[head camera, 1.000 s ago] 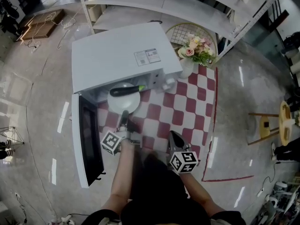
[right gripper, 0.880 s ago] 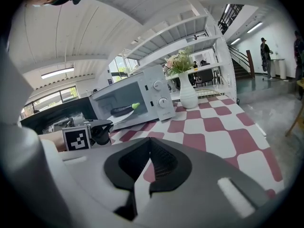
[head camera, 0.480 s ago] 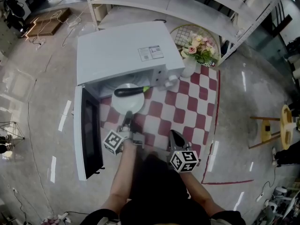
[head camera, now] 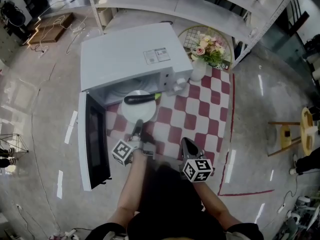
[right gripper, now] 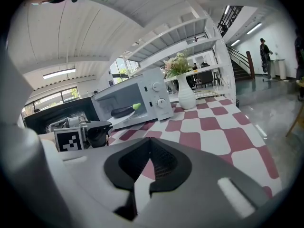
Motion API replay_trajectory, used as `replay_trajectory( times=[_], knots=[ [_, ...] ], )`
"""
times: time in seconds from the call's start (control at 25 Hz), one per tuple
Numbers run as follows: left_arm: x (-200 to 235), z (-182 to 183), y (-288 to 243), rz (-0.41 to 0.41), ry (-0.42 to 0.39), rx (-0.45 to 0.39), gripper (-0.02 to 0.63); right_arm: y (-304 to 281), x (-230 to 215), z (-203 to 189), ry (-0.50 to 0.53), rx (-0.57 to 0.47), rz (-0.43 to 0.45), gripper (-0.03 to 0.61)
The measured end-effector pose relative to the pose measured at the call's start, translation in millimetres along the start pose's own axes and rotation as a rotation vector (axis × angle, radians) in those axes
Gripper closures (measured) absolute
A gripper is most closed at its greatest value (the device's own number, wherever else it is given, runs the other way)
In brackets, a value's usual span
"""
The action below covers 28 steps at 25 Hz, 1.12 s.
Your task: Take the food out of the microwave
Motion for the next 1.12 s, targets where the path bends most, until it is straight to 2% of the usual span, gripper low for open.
replay_trajectory(
  times=[0.68,1.12],
  knots=[
    [5,-52,7,0.014,-0.016,0.092,0.592,24,-32,-9,-0.013,-0.027,-0.058,0.577],
    [9,-78,2,0.009,-0.019,0.152,0.591,42,-63,-9,-0.068,-0.076,-0.138,0.578]
  ],
)
Point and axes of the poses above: the fingertips, and each gripper's own axes: y backward along the fingers, x to its left, z out of its top, the point moved 1 cm from there along y, backward along the fingers, and after that the axes turned 1 degree about x, right-handed, at the moved point
